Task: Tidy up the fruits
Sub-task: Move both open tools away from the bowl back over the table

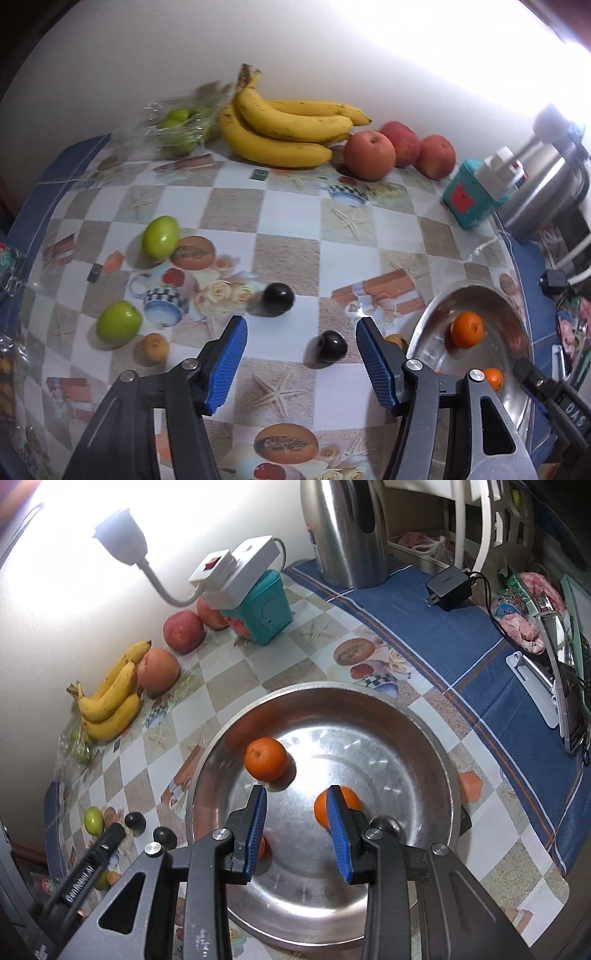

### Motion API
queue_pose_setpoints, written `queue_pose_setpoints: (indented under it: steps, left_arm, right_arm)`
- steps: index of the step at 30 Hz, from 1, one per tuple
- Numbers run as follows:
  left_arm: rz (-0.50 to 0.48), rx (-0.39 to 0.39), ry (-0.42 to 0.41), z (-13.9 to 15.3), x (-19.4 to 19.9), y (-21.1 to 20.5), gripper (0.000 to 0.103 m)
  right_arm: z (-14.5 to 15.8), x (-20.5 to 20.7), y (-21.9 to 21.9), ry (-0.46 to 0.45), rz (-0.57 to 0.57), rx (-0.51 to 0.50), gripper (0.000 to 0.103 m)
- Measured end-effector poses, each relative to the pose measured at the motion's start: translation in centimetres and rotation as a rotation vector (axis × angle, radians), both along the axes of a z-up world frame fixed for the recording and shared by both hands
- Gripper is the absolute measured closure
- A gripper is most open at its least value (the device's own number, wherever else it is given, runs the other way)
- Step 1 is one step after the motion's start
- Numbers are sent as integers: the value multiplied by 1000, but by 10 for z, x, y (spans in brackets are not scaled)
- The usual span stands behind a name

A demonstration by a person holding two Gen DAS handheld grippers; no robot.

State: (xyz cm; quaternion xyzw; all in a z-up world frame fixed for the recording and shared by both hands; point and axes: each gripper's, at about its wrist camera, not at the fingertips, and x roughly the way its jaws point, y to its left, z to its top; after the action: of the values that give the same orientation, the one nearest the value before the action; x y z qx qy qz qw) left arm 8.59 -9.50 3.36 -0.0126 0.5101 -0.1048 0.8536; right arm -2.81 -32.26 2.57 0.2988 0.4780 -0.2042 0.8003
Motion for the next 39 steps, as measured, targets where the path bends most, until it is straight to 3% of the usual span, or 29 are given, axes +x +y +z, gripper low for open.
queue_pose_setpoints:
  steps: [3,5,6,8,11,14,27,29,30,39]
  left_arm:
    - [11,-15,7,4,0,6,26]
    - [18,-8,12,3,1,6,17]
    - [20,-2,20,1,1,6,8]
    - [25,6,34,-3,2,6,0]
    - [29,18,50,-9,3,6,0]
    - [34,30,63,-15,3,7,0]
    - [57,63,88,-26,4,11,0]
    - [57,67,87,-26,4,11,0]
    - [59,70,86,-27,5,12,0]
    - [38,116,76,-27,4,9,0]
  right_arm:
    - [-1,2,5,20,13,-7,65]
    - [-3,3,6,34,13,-5,50]
    - [-4,4,7,43,14,-5,47]
    - [-8,6,8,72,22,-12,39]
    - [-14,8,9,104,28,-18,28]
    - [-17,9,10,119,30,-22,23]
    - [-22,12,15,133,46,-19,23]
    - [-22,12,15,126,49,-25,7]
    - [-22,12,16,124,49,-31,5]
    - [-23,11,14,135,42,-44,2]
